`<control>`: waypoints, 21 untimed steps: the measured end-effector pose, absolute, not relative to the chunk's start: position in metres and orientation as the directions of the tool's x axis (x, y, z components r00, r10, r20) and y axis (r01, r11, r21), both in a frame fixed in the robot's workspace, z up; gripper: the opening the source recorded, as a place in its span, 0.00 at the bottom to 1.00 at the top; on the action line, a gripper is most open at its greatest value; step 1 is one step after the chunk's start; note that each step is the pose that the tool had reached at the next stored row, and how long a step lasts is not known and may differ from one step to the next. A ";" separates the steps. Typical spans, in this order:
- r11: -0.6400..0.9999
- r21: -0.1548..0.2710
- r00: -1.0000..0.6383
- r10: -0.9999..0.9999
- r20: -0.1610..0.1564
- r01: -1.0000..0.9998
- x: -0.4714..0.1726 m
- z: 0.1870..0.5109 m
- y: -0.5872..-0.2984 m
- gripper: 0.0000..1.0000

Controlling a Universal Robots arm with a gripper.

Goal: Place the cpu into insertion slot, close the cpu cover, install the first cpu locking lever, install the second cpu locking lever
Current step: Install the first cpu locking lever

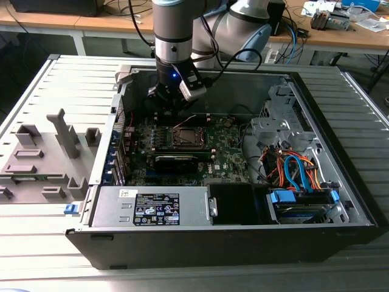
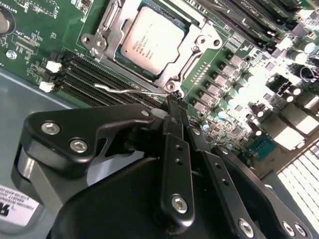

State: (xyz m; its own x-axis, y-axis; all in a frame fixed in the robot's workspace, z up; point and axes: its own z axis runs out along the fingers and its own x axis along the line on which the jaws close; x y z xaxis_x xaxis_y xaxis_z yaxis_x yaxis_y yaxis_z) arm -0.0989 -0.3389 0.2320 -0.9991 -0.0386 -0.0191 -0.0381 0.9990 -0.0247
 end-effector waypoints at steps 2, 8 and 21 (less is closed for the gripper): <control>0.999 -0.025 -0.999 -0.038 -0.019 -0.038 -0.098 0.230 -0.338 0.11; 0.999 -0.025 -0.999 -0.040 -0.019 -0.039 -0.096 0.223 -0.333 0.11; 0.999 -0.025 -0.999 -0.045 -0.019 -0.044 -0.089 0.219 -0.332 0.11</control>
State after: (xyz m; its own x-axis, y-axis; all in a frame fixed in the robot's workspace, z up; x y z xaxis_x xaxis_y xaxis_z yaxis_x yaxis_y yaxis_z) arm -0.0891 -0.3315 0.2189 -0.9988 -0.0448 -0.0188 -0.0443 0.9987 -0.0249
